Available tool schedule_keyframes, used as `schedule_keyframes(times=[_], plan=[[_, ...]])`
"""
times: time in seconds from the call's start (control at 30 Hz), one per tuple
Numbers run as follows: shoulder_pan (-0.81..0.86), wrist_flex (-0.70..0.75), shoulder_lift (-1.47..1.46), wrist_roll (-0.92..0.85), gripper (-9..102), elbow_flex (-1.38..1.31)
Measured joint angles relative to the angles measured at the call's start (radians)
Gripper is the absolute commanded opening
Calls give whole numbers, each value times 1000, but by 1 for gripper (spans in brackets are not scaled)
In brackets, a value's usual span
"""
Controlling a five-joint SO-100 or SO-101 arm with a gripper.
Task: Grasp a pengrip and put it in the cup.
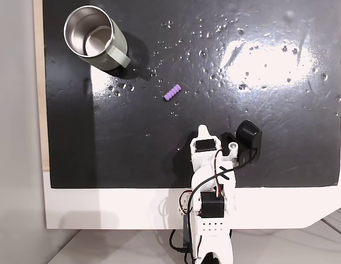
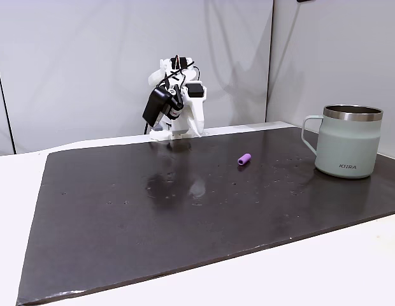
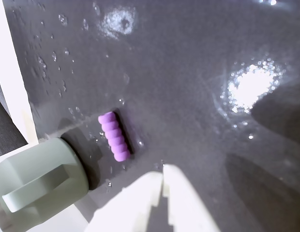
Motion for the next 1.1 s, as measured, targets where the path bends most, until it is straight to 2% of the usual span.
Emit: schedule_keyframes(times=[0.5,0.7,0.87,0.97,1.1], plan=[[-2,0,0,0,0,0],[0,-124,0,-181,0,46],[-104,-173,-17,-253,0,55],[-153,-247,-127,-259,0,54],[-153,-390,-451,-255,0,-48]])
